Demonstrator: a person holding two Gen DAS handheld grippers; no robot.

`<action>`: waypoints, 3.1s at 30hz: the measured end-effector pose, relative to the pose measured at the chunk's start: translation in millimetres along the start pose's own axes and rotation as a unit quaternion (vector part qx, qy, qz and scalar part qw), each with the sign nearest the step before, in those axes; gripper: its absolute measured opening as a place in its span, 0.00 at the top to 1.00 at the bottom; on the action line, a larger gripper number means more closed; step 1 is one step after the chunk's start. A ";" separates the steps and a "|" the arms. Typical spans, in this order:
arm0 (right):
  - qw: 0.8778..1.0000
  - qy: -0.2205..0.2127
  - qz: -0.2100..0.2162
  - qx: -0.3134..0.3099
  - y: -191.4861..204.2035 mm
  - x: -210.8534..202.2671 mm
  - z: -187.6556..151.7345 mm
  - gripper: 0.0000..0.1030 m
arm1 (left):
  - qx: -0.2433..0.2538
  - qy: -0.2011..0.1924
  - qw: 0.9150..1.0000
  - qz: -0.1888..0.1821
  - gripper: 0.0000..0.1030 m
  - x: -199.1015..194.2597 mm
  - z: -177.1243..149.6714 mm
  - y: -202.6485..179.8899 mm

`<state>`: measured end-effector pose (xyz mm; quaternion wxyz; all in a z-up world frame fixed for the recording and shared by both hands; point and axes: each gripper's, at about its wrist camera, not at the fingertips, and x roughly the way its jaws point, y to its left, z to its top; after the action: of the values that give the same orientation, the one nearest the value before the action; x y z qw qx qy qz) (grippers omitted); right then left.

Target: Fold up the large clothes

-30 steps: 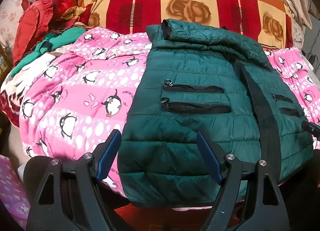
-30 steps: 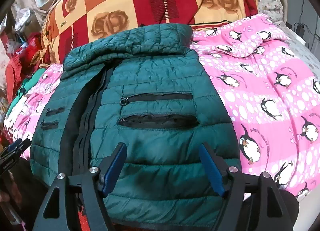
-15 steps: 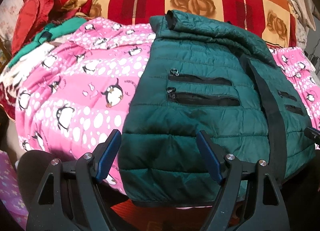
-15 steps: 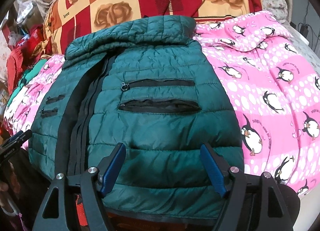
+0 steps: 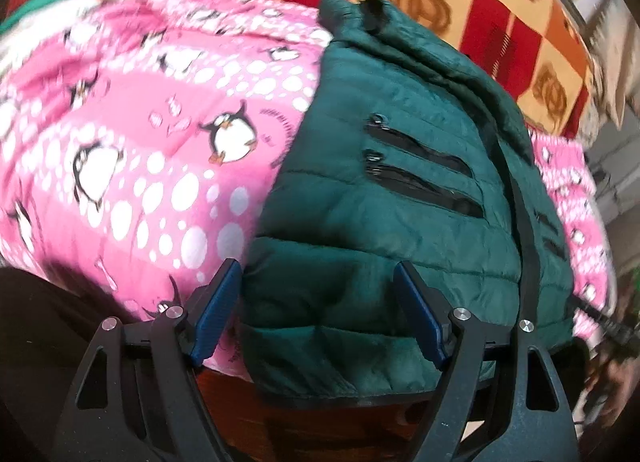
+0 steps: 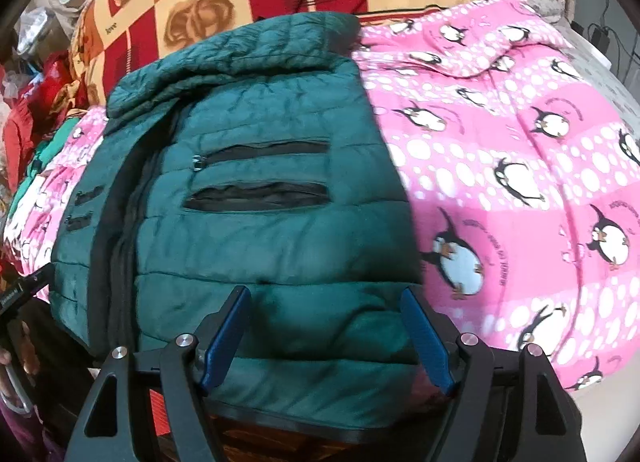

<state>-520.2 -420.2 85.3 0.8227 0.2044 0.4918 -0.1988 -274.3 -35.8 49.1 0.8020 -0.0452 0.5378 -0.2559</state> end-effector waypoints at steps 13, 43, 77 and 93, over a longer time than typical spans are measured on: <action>0.997 0.037 0.050 0.039 -32.4 17.3 -6.7 0.24 | -0.011 0.039 0.999 -0.024 0.12 20.4 -13.4 5.6; 0.991 0.031 0.128 -0.016 -21.9 26.6 -23.1 0.63 | 0.049 -0.001 0.998 0.029 0.66 9.9 -24.3 -14.8; 0.978 -0.128 0.161 -0.035 -13.0 -65.7 52.0 0.78 | 0.090 -0.142 0.986 0.003 0.90 -73.0 68.2 -65.0; 0.976 -0.165 0.139 -0.024 -12.0 -60.0 137.1 0.78 | 0.080 -0.174 0.981 0.044 0.90 -55.6 131.2 -91.9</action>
<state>-453.0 -495.5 196.3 0.9167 0.2154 0.3210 -0.1015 -207.4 -116.3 182.5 0.8946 -0.0011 0.3697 -0.2511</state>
